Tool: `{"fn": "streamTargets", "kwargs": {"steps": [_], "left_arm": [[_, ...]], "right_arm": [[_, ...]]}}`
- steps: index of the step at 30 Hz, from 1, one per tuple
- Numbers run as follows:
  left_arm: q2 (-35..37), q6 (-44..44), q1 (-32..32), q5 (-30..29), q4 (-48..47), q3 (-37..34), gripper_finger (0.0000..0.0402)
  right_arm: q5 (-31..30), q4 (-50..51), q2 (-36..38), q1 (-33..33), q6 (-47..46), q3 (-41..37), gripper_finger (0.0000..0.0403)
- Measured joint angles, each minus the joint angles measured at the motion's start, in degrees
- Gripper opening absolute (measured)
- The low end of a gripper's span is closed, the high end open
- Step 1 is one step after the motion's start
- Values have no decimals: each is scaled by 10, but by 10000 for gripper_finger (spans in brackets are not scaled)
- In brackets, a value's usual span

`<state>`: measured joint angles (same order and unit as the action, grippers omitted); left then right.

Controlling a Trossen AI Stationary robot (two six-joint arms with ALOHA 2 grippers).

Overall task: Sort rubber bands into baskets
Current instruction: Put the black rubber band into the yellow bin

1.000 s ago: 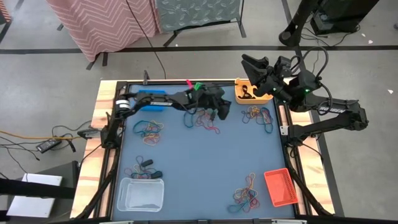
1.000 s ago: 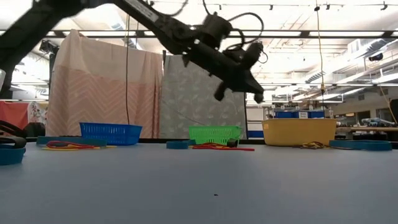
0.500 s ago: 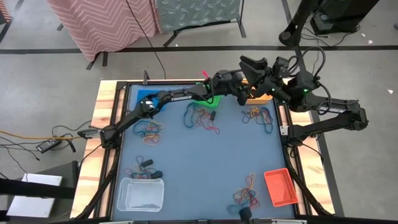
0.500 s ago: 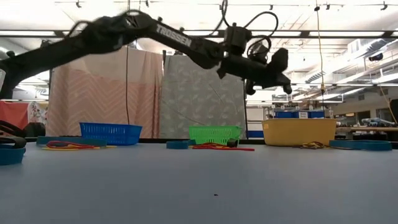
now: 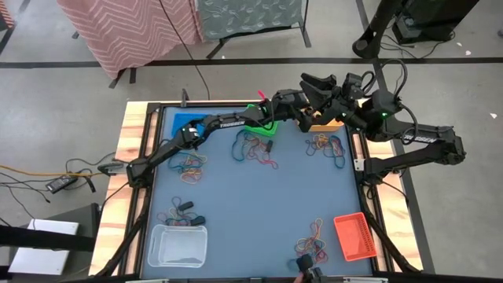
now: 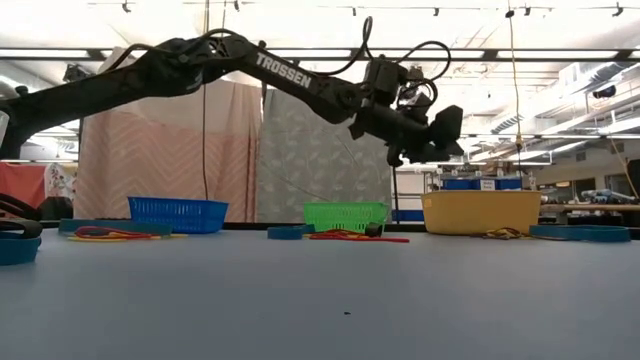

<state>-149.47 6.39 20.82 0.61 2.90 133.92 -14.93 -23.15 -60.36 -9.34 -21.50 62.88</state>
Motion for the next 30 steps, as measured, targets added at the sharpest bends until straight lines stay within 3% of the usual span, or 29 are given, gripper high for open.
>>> {"fn": "streamTargets", "kwargs": {"steps": [3,8,11,23,27,30], "left_arm": [[0,22,2,10,-45,10,209],[33,77,15,158,-145,9,232],[81,76,29,211,-236,9,229],[212,-104,53,215,-591,3,180],[250,-111,35,212,-594,-80,167],[314,-104,19,216,-544,-201,162]], "right_arm": [[1,0,0,0,-5,0,231],[2,-3,0,0,-18,0,231],[2,-3,0,0,-14,0,231],[2,8,0,-2,-8,0,231],[1,28,0,-2,-8,0,231],[1,64,0,-2,-8,0,231]]}}
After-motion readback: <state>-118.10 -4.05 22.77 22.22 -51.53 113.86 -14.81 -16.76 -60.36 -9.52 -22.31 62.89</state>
